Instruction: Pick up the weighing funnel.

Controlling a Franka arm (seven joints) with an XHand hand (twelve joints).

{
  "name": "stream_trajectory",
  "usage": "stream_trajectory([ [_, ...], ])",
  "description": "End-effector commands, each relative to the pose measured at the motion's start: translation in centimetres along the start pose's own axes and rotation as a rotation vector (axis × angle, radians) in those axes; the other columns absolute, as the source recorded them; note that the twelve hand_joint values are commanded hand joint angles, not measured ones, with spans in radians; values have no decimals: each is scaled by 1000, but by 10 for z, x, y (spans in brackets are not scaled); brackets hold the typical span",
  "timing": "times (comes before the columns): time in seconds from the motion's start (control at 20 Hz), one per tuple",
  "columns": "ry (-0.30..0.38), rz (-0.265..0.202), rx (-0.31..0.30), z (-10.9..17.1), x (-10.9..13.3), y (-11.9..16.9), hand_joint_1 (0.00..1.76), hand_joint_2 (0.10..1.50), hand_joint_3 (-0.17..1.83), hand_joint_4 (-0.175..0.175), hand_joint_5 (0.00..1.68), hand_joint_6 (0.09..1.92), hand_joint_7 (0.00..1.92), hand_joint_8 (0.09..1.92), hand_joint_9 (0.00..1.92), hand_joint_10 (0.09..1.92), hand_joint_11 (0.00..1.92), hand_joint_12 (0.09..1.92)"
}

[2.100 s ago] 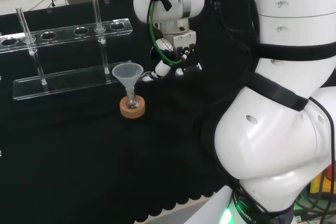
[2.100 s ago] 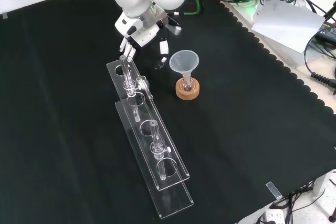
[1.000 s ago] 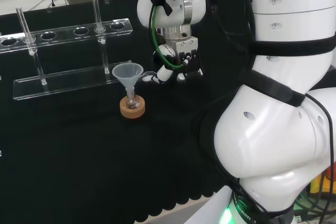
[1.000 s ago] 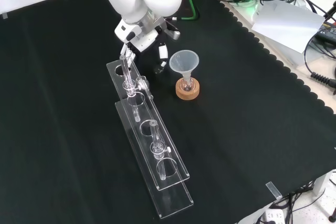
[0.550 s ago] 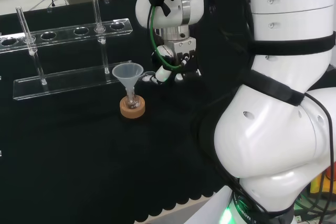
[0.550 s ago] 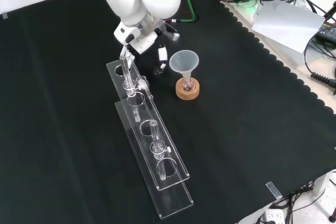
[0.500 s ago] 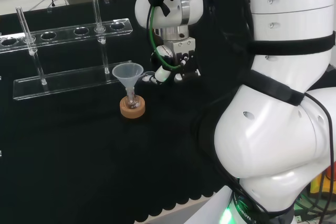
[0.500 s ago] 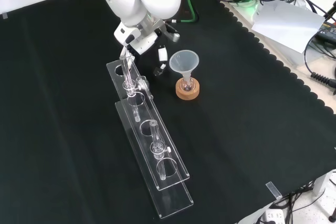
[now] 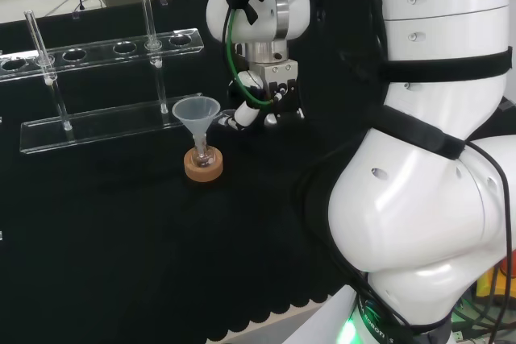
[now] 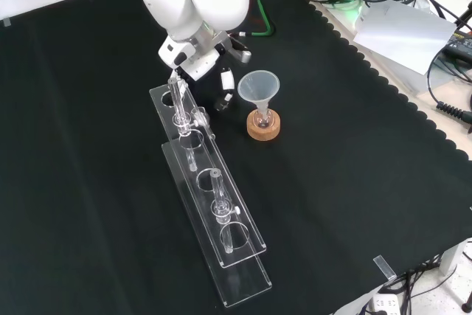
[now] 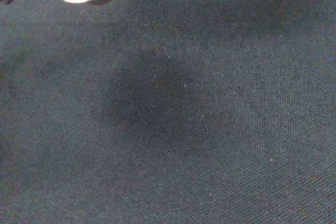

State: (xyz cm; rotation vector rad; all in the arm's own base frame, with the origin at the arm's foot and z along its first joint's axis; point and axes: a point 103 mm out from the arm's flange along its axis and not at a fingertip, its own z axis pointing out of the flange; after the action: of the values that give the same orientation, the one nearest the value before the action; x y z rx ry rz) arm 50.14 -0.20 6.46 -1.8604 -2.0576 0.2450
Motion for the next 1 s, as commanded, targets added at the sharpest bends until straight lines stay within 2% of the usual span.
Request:
stream_trajectory([
  [0.05,22,-1,11,2,0,5,861,563,754,-65,494,608,507,723,794,548,522,1307],
  [1.0,12,-19,1,5,2,4,862,565,753,-63,518,649,507,727,794,552,526,1307],
])
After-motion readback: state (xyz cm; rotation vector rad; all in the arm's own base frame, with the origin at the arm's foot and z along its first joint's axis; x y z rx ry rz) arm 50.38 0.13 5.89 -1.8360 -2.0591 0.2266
